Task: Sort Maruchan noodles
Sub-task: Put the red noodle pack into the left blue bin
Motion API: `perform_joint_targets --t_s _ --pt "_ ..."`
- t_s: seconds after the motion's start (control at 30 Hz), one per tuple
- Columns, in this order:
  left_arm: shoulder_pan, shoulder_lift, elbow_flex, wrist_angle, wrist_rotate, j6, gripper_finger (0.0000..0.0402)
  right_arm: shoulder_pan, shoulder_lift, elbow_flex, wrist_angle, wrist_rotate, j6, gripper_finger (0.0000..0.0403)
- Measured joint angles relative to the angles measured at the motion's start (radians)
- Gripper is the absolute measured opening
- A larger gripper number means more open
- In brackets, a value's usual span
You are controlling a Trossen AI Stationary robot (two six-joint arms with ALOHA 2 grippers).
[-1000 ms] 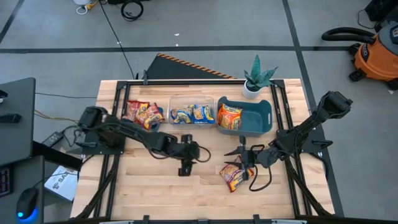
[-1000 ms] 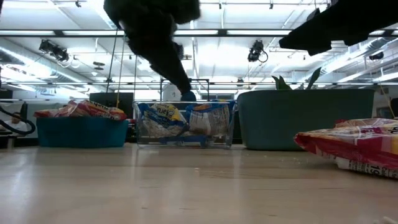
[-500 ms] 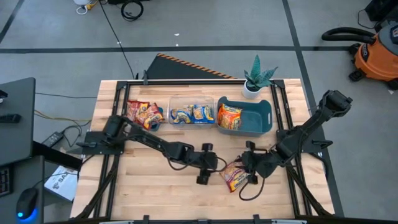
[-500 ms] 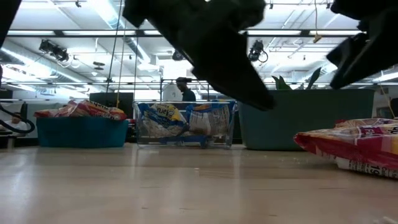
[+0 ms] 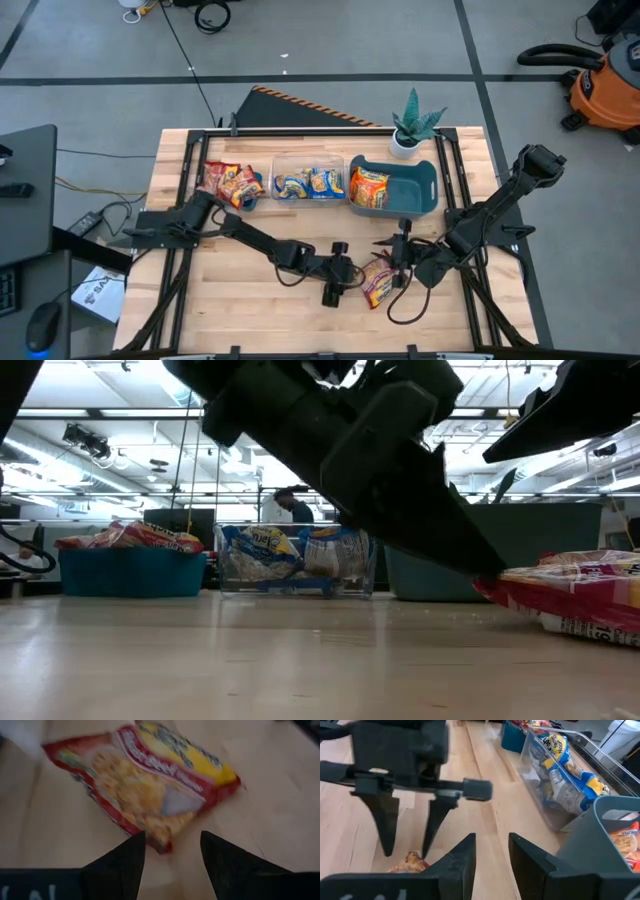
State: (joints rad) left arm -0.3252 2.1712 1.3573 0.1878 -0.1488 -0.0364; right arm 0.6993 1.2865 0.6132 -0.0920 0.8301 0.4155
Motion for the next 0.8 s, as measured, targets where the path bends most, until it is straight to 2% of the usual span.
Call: perform_joint_targets --t_s 0.33,0.5,0.63,0.8 --pt "-0.003 0.048 -0.001 0.065 -0.115 -0.002 0.0197 0.003 0.000 -0.001 0.002 -0.008 -0.020 0.0121" --pt "-0.003 0.048 -0.001 0.095 -0.087 -0.002 0.0186 0.003 0.000 -0.001 0.002 -0.009 -0.026 0.0121" --pt "-0.004 0.048 -0.001 0.093 -0.083 -0.003 0.0151 0.003 0.000 -0.001 0.002 -0.009 -0.026 0.0121" --pt "-0.004 0.048 -0.001 0.112 -0.083 -0.004 0.0066 0.003 0.000 -0.002 0.002 -0.009 -0.026 0.0121"
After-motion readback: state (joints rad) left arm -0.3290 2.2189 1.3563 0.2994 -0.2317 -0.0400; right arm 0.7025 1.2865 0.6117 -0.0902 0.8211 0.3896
